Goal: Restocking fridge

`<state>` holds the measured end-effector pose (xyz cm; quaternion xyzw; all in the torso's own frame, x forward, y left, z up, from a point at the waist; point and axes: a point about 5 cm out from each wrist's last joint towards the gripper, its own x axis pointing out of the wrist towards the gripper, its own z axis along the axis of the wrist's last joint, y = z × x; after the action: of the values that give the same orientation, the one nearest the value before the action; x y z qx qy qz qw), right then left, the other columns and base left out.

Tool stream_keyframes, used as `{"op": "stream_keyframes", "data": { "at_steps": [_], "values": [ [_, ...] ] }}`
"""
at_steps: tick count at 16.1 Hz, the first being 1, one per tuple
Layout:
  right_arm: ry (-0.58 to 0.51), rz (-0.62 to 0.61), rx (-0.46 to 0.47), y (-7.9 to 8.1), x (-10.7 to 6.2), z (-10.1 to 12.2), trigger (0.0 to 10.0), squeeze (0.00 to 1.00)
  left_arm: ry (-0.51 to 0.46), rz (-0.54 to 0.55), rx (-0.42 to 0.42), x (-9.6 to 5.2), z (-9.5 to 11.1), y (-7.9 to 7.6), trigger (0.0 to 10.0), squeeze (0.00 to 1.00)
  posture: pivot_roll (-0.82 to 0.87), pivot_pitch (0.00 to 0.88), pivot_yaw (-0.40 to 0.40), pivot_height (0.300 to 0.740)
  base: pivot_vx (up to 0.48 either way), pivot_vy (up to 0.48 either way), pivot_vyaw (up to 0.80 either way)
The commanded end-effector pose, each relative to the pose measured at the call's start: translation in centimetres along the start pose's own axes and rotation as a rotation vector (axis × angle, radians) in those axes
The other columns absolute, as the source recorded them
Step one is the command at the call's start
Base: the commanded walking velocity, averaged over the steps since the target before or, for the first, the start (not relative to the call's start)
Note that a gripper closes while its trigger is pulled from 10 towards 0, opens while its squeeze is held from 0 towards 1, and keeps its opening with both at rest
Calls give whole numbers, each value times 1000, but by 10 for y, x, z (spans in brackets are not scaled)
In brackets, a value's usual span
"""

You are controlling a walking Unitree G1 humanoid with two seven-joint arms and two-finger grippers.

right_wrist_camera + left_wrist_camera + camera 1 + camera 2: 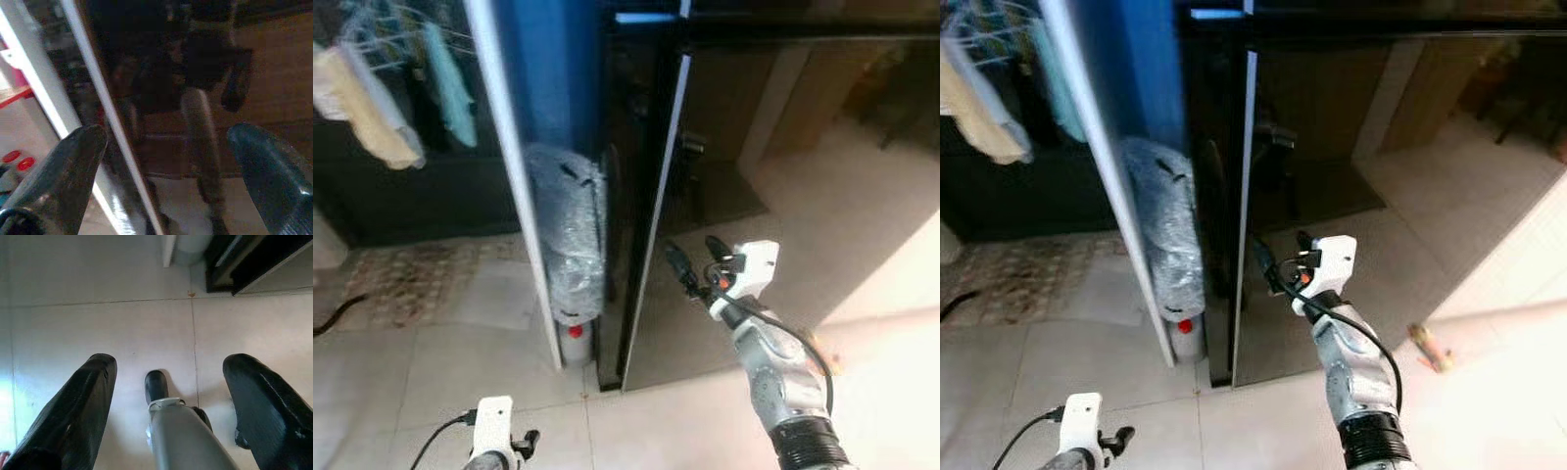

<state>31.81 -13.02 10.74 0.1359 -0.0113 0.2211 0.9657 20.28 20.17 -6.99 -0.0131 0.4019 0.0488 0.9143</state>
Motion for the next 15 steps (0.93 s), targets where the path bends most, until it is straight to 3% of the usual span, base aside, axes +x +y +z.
{"op": "stream_keyframes", "data": {
  "at_steps": [1, 8, 15],
  "values": [
    [-1, -1, -11, 0, -1, 1, 10000, 0, 29, 10, -4, -2, -8, 2, 10000, 0, -108, 79, -44, 722, 0, 0, 0],
    [-3, 18, -33, 3, 6, 5, 10000, 0, 27, 15, -2, -2, -8, 2, 10000, 0, -107, 73, -48, 722, 0, 0, 0],
    [-32, 52, -77, 8, 26, 20, 10000, 0, 26, 19, -8, -2, -8, 1, 10000, 0, -103, 82, -55, 722, 0, 0, 0]
  ]
}}
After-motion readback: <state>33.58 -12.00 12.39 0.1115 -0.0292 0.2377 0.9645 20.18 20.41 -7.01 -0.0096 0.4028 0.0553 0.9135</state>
